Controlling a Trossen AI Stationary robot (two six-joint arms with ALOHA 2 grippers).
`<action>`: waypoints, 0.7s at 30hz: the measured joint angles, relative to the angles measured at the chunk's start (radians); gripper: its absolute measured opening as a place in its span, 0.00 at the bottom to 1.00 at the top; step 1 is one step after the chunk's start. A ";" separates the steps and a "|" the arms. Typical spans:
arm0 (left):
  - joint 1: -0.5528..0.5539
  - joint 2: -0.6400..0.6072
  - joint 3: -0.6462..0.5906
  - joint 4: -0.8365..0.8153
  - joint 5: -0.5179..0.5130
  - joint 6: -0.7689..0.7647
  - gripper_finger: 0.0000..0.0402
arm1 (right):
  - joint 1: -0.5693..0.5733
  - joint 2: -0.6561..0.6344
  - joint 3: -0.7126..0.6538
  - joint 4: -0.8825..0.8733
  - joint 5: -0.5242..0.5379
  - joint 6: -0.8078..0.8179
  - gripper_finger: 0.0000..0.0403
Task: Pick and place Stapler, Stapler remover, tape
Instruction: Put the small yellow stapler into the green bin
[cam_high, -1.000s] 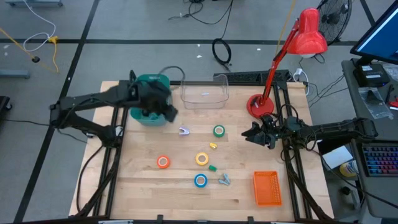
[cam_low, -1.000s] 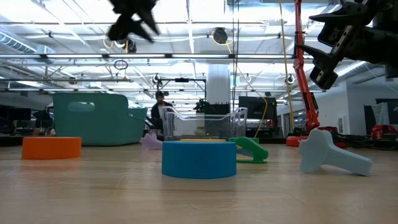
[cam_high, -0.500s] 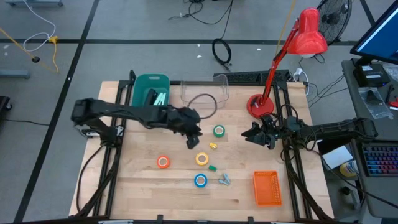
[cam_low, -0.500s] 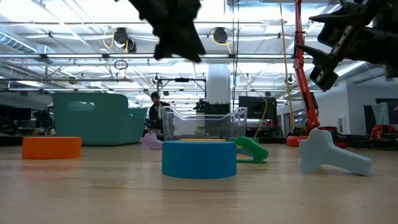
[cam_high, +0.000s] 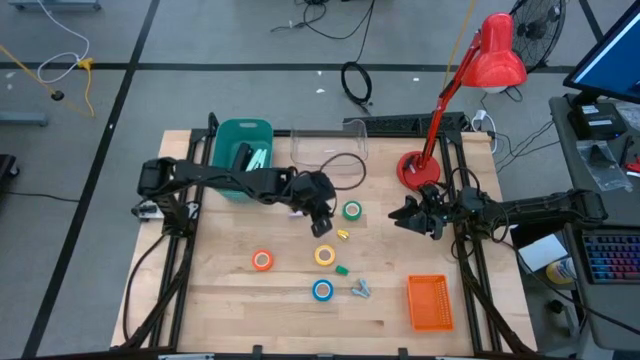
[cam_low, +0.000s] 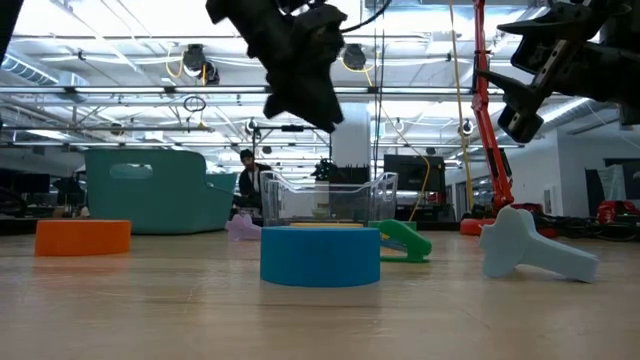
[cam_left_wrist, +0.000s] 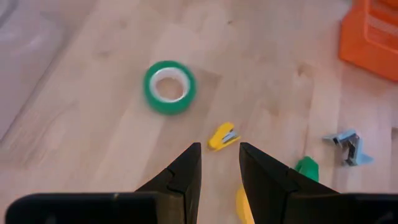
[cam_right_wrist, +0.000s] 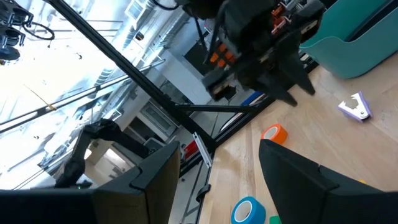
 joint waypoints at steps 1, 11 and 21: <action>0.005 -0.025 -0.002 -0.020 -0.004 -0.005 0.28 | 0.000 0.000 0.000 0.003 0.001 -0.004 0.53; -0.040 -0.342 -0.188 -0.025 -0.223 -0.090 0.28 | 0.012 0.029 0.155 -0.132 -0.002 -0.195 0.53; -0.112 -0.653 -0.447 0.040 -0.314 -0.193 0.28 | 0.017 0.171 0.413 -0.539 -0.003 -0.362 0.53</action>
